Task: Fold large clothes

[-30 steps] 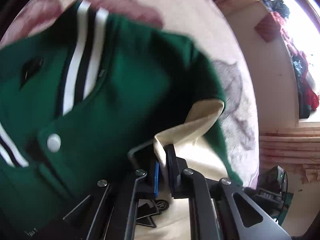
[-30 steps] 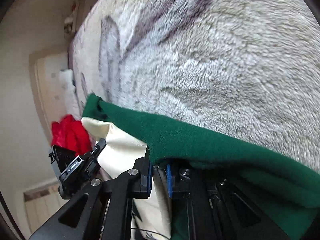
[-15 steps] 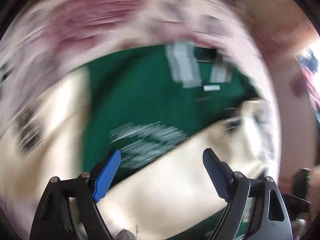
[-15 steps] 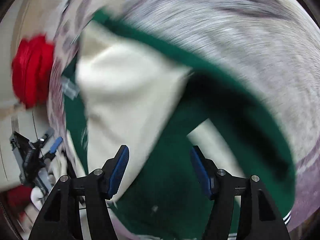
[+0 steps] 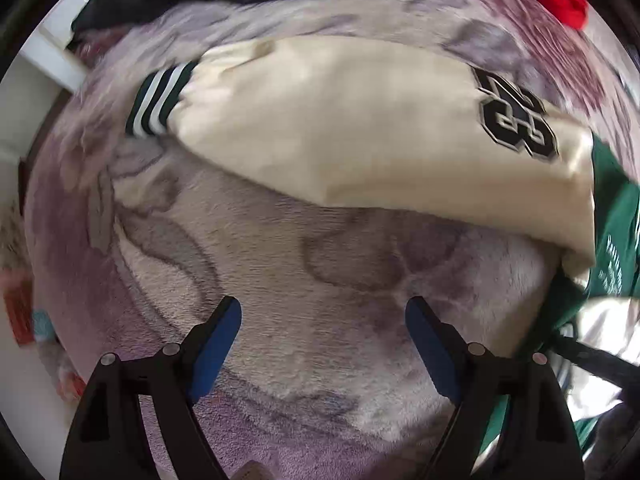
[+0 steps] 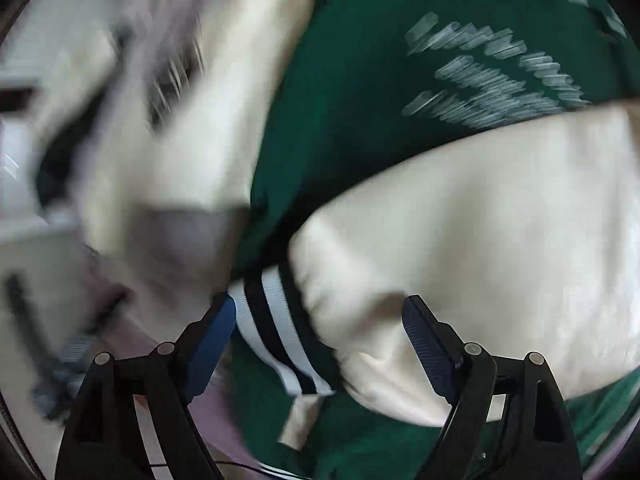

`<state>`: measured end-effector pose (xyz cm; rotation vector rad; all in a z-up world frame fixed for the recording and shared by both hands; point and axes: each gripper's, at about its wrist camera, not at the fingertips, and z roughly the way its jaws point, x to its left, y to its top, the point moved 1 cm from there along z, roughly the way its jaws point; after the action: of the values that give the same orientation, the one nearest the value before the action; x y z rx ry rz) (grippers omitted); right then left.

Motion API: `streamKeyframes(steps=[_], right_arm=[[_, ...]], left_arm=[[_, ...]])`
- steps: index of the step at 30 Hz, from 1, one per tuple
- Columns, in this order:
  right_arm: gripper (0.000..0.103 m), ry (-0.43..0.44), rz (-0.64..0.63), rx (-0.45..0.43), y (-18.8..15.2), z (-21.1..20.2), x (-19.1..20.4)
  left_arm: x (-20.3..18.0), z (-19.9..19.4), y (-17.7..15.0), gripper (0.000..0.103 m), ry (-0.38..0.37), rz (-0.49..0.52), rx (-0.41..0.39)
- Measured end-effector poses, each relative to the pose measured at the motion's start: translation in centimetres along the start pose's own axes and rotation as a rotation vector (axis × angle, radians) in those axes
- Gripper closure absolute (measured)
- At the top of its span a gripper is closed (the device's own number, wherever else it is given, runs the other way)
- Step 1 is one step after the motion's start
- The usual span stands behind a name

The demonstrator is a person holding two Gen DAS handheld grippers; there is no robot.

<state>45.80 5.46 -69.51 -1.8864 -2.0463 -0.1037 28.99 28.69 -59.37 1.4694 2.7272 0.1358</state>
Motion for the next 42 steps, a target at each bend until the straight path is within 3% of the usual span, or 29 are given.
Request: streamKeyframes(steps=[1,2,3,8,10,12,14,16,17,19,21,25,26,27,29,30,32,35,38,39,40,42], right_arm=[[0.072,-0.064,0.002,-0.016,0.3,0.7,0.3],[0.076,-0.120,0.023,-0.048,0.3,0.6,0.6],[0.087,-0.105,0.057,-0.060,0.3,0.0,0.4],[0.090,-0.036,0.250,-0.248,0.2,-7.7,-1.4],[0.090,-0.038,0.278,-0.326,2.3,-10.3,-1.4],[0.090,-0.032,0.280,-0.360,6.7,-11.0,-2.3],[0.080,0.008,0.262,-0.342,10.1,-9.8,-2.4],[0.062,0.061,0.250,-0.259,14.1,-7.3,-3.2],[0.059,0.098,0.275,-0.219,14.7,-6.3,-3.8],[0.034,0.174,0.296,-0.250,14.2,-6.5,-5.0],[0.029,0.198,0.293,-0.297,12.0,-7.8,-6.2],[0.029,0.222,0.327,-0.308,7.3,-8.1,-8.7],[0.029,0.218,0.338,-0.303,6.5,-7.5,-9.3],[0.029,0.199,0.350,-0.302,5.5,-7.1,-10.1],[0.029,0.167,0.374,-0.300,4.8,-5.6,-11.1],[0.029,0.157,0.401,-0.287,3.9,-5.1,-12.1],[0.029,0.162,0.437,-0.282,3.4,-4.3,-13.4],[0.029,0.120,0.464,-0.300,2.7,-3.9,-15.0],[0.029,0.044,0.460,-0.303,2.6,-3.8,-15.9],[0.027,0.002,0.454,-0.305,2.6,-3.9,-16.0],[0.017,-0.038,0.444,-0.306,2.5,-4.0,-16.1],[0.011,-0.076,0.418,-0.309,2.7,-4.1,-15.9]], left_arm=[[0.6,0.1,0.2,0.019,-0.023,-0.025,0.002],[1.1,0.2,0.4,0.019,-0.038,-0.037,0.002],[1.5,0.2,0.7,0.019,-0.061,-0.047,-0.003],[3.5,0.5,2.0,0.019,-0.100,-0.056,-0.030],[4.6,0.8,2.8,0.019,-0.126,-0.078,-0.036],[4.5,0.5,3.4,0.019,-0.170,-0.117,-0.035],[5.0,0.7,4.3,0.019,-0.231,-0.177,-0.023],[5.5,1.6,4.6,0.019,-0.324,-0.269,0.006],[5.7,2.4,4.6,0.019,-0.383,-0.328,0.029],[6.0,4.8,4.6,0.019,-0.534,-0.453,0.107],[6.3,6.5,4.4,0.019,-0.616,-0.559,0.141],[8.0,6.4,5.2,0.018,-0.651,-0.746,0.058],[8.5,5.6,5.6,0.033,-0.634,-0.770,-0.005],[9.1,4.4,6.3,0.066,-0.589,-0.760,-0.076],[9.9,3.4,7.9,0.098,-0.526,-0.715,-0.131],[10.5,3.2,8.7,0.099,-0.541,-0.706,-0.158],[11.2,3.2,10.3,0.099,-0.500,-0.660,-0.189],[11.5,5.7,12.7,0.094,-0.507,-0.588,-0.113],[12.4,7.7,13.4,0.077,-0.618,-0.610,-0.075],[12.6,7.7,13.7,0.077,-0.634,-0.623,-0.087],[12.6,7.7,13.8,0.077,-0.630,-0.629,-0.101],[12.1,6.4,14.0,0.089,-0.552,-0.612,-0.167]])
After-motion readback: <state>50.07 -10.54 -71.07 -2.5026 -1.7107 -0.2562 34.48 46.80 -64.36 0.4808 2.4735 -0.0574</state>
